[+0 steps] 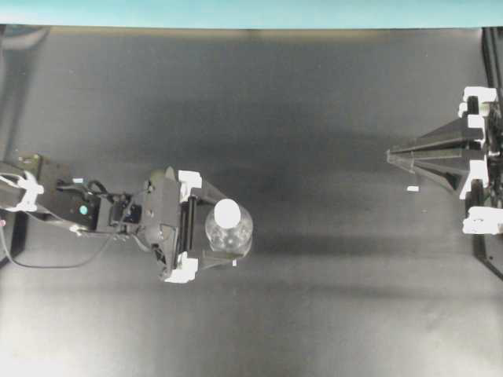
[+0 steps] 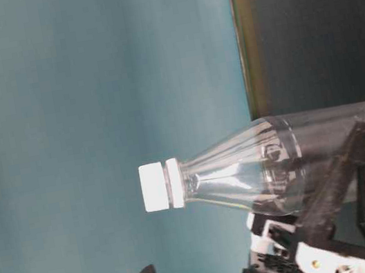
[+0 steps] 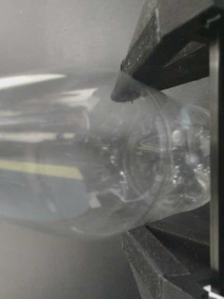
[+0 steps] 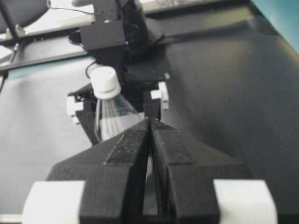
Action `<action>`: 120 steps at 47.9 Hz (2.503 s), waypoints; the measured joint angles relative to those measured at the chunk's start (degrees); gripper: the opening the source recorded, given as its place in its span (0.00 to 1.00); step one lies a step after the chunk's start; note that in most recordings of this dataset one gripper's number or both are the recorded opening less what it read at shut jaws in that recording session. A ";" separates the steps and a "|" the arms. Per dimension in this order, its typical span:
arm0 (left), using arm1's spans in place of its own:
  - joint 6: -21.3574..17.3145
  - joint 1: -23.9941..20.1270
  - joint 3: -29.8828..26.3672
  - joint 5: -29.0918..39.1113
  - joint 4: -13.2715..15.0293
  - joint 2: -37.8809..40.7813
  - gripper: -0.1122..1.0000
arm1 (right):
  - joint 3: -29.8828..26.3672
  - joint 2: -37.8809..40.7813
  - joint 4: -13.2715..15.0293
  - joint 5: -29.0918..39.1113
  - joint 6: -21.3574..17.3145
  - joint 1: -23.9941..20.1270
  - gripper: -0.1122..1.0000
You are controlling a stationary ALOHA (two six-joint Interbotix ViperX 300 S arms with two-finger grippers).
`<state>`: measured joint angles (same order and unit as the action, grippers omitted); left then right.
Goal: Open the bottle cap by holding the bottle with the left arm and twisting the cap with the right arm.
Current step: 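Swing the right gripper over toward the white bottle cap, then align the right gripper around the white cap and close on it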
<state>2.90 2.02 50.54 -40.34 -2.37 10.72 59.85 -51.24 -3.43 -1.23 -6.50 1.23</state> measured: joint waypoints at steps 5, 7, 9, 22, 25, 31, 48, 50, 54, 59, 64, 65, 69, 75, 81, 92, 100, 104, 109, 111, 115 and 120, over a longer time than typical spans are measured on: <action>0.35 0.09 0.00 0.00 0.00 0.26 0.98 | -0.44 0.00 -0.09 2.11 0.00 0.00 0.11; 0.62 0.09 0.00 0.00 0.00 0.35 0.97 | -0.88 0.00 -0.18 3.52 0.00 0.00 0.11; 0.79 0.09 0.09 0.00 0.00 0.35 0.97 | -1.67 0.00 -0.18 5.54 0.00 0.00 0.11; 1.14 0.18 0.00 -0.35 0.00 1.23 0.86 | -7.38 1.32 -0.35 20.13 0.00 -0.44 0.11; 1.14 0.18 -0.09 -0.44 0.00 1.32 0.83 | -8.96 2.72 -0.62 22.32 0.00 -1.23 0.11; 1.14 0.26 -0.18 -0.62 0.00 1.32 0.83 | -13.10 7.73 -0.88 29.71 0.00 -2.72 0.11; 1.05 0.44 -0.26 -1.41 0.09 1.58 0.83 | -34.45 27.69 -1.05 52.03 -0.09 -2.81 0.32; 1.14 0.53 -0.26 -1.49 0.00 1.67 0.83 | -37.27 29.88 -1.14 55.11 -0.35 -2.72 0.42; 1.23 0.62 -0.35 -1.49 0.09 1.67 0.83 | -41.66 33.66 -1.67 59.85 -3.08 -2.72 0.59; 1.23 0.62 -0.35 -1.49 0.00 1.67 0.83 | -47.11 38.23 -2.55 63.90 -9.67 -2.55 0.78; 1.32 0.62 -0.35 -1.49 0.00 1.67 0.83 | -53.35 42.89 -2.81 67.50 -18.37 -2.55 0.83; 1.41 0.62 -0.44 -1.58 0.00 1.67 0.83 | -54.84 43.95 -2.90 68.38 -20.30 -2.46 0.83; 1.41 0.70 -0.44 -1.49 0.00 1.67 0.83 | -59.41 46.93 -3.43 70.75 -26.37 -2.46 0.83; 1.41 0.88 -0.44 -1.49 0.00 1.67 0.83 | -65.92 51.24 -5.01 73.56 -35.95 -2.46 0.82; 1.41 0.97 -0.53 -1.58 0.00 1.67 0.83 | -70.31 55.37 -5.98 74.71 -43.68 -2.55 0.82; 1.49 0.97 -0.53 -1.49 0.00 1.67 0.83 | -74.53 61.70 -6.06 75.50 -46.49 -2.72 0.82; 1.49 1.05 -0.44 -1.41 0.00 1.67 0.83 | -75.59 64.07 -5.98 75.94 -46.49 -2.29 0.82; 1.41 1.05 -0.44 -1.41 0.00 1.67 0.83 | -76.20 64.78 -5.98 76.03 -46.58 -2.90 0.82; 1.41 1.05 -0.44 -1.41 0.09 1.67 0.83 | -76.99 65.83 -5.98 76.03 -46.49 -3.96 0.82; 1.49 1.05 -0.44 -1.41 0.00 1.67 0.83 | -77.52 66.18 -6.06 76.11 -46.49 -4.31 0.82; 1.49 1.05 -0.35 -1.41 0.00 1.67 0.83 | -78.13 66.80 -6.06 76.46 -46.49 -4.39 0.81; 1.49 1.05 -0.35 -1.41 0.00 1.67 0.83 | -78.84 67.50 -5.80 77.17 -46.49 -4.31 0.81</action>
<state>4.39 3.08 50.19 -41.75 -2.37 12.39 -18.98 16.26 -9.23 75.94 -53.00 -3.08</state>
